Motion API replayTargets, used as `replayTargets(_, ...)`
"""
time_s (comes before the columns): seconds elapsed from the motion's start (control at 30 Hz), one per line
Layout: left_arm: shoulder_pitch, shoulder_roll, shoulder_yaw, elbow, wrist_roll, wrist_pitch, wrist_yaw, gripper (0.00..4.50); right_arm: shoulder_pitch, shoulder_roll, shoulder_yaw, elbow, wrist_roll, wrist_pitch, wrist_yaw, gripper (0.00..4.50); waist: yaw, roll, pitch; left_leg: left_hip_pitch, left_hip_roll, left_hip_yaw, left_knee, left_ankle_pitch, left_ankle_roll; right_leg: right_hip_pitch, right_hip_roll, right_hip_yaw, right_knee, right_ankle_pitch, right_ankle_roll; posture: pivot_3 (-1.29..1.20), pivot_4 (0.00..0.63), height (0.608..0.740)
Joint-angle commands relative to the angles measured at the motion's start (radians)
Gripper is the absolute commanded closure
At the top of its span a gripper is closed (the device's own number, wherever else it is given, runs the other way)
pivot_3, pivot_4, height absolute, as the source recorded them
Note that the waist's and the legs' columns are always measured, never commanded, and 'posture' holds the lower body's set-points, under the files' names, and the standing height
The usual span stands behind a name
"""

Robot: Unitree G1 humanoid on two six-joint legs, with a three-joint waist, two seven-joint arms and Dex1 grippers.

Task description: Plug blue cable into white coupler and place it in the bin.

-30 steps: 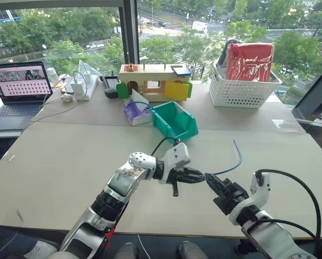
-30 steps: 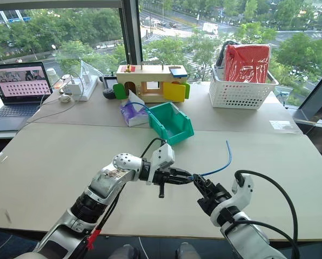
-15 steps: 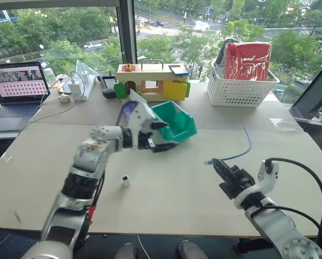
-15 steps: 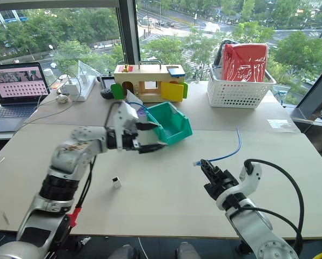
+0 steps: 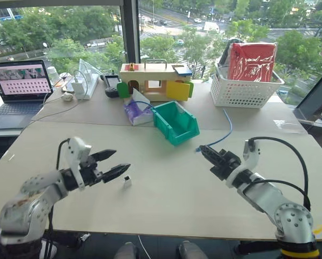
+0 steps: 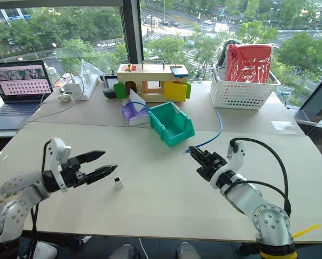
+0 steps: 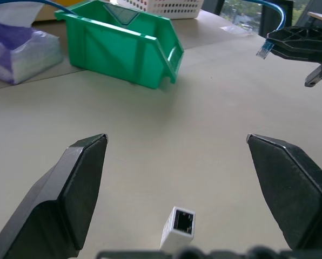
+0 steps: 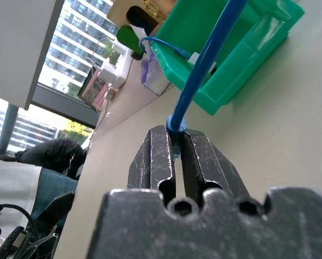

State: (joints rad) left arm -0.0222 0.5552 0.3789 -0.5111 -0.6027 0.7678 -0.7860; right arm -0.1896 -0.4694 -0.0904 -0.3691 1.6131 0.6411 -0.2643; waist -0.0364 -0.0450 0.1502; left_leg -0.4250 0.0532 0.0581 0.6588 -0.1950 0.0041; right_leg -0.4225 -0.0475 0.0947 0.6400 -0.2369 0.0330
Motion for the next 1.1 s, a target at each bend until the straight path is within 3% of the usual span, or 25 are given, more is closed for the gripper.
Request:
replayTargets(0.03,0.066,-0.099,0.017,-0.135,-0.046,0.029,0.179,0.06,-0.060,0.008,-0.013,0.039,-0.009,0.034,0.049,4.50,-0.001,0.000,0.000,0.000,0.000,0.001,0.000,0.000,0.000,0.000,0.000,0.001,0.000,0.000,0.000,0.00,0.150,0.737)
replayTargets(0.17,0.184,-0.211,-0.067,-0.264,-0.002,0.017,0.330,0.06,-0.084,0.031,-0.010,0.066,-0.027,0.059,0.068,4.50,-0.005,0.000,0.000,0.000,-0.001,0.001,0.000,0.000,0.000,0.000,-0.001,0.001,0.000,0.003,0.006,0.00,0.150,0.737)
replayTargets(0.33,0.242,-0.260,-0.191,-0.311,0.102,0.050,0.510,0.06,-0.116,-0.011,-0.019,0.064,-0.068,0.116,0.118,4.50,-0.005,0.000,0.000,-0.001,-0.001,0.000,0.000,0.000,0.000,0.000,0.000,0.001,0.000,0.003,0.006,0.00,0.150,0.737)
replayTargets(0.63,0.168,-0.323,-0.320,-0.229,0.219,0.105,0.699,0.06,-0.144,-0.054,-0.063,0.035,-0.060,0.156,0.101,4.50,-0.006,0.000,0.000,0.000,-0.001,0.000,0.000,0.000,0.000,0.000,0.001,0.001,0.000,0.001,0.008,0.00,0.150,0.737)
replayTargets(1.0,0.118,-0.299,-0.392,-0.254,0.275,0.325,0.781,0.06,-0.139,-0.057,-0.074,0.005,-0.036,0.183,0.063,4.50,-0.009,0.000,0.000,-0.001,-0.001,0.000,0.000,0.000,0.000,-0.001,0.001,0.001,0.000,0.001,0.009,0.00,0.150,0.737)
replayTargets(1.1,0.088,-0.257,-0.422,-0.267,0.311,0.395,0.803,0.68,-0.140,-0.059,-0.075,0.010,-0.039,0.186,0.070,4.50,-0.009,0.000,0.000,0.000,-0.001,0.000,0.000,0.000,0.000,-0.001,0.001,0.001,0.000,0.000,0.009,0.00,0.150,0.737)
